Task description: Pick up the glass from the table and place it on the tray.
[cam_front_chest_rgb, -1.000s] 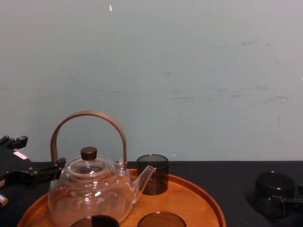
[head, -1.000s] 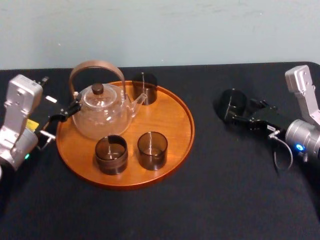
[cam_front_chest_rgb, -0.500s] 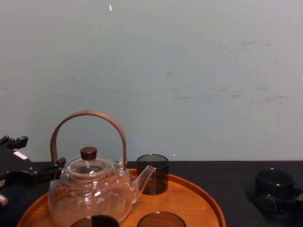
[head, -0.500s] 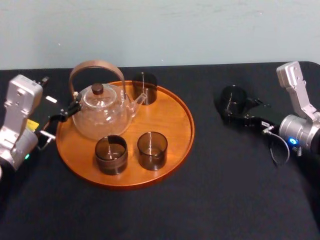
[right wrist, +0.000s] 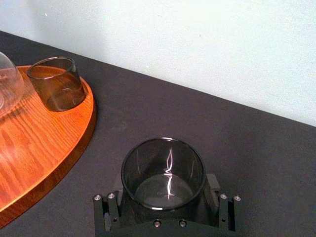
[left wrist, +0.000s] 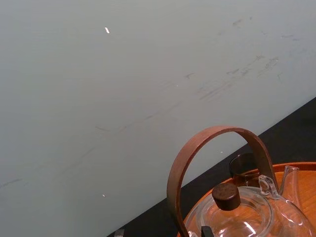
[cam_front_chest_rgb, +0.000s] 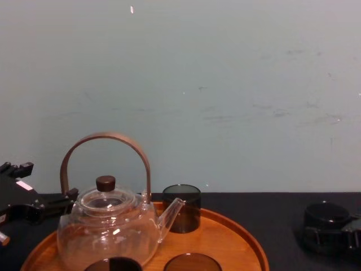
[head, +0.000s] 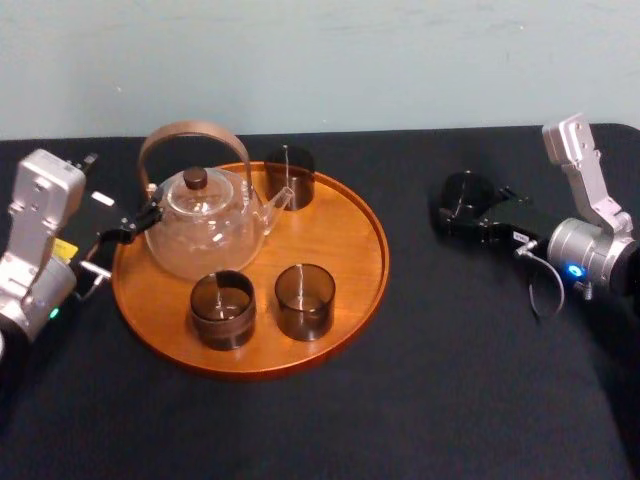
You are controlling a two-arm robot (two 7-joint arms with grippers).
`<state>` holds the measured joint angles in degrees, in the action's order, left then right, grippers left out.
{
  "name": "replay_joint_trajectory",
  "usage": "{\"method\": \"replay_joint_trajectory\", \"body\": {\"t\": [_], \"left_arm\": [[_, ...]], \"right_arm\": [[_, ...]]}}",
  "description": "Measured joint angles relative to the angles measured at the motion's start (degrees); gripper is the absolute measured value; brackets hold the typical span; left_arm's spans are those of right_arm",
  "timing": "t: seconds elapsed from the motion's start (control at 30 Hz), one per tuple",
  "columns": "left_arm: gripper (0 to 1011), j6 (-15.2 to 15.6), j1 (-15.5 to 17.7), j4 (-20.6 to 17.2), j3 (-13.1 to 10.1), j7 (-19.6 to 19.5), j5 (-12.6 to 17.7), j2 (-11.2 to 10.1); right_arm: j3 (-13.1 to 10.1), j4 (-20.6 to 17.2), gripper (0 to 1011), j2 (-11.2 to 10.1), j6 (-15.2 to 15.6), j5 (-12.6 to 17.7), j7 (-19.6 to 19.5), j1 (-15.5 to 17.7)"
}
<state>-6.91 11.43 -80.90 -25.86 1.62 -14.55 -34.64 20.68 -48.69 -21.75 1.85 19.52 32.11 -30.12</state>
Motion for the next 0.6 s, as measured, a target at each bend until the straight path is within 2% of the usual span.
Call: {"method": "replay_joint_trajectory", "body": {"t": [0.17, 0.5, 0.6], "left_arm": [[1010, 0.0, 0.0, 0.0, 0.0, 0.0, 0.0, 0.0], [1010, 0.0, 0.0, 0.0, 0.0, 0.0, 0.0, 0.0], [1009, 0.0, 0.0, 0.0, 0.0, 0.0, 0.0, 0.0]], "right_arm": [[0.34, 1.96, 1002, 0.85, -0.75, -0.72, 0.37, -1.22], [0.27, 1.74, 1002, 0.75, -0.71, -0.69, 0.36, -1.13], [0.26, 1.69, 964, 0.73, -0.7, -0.65, 0.35, -1.09]]}}
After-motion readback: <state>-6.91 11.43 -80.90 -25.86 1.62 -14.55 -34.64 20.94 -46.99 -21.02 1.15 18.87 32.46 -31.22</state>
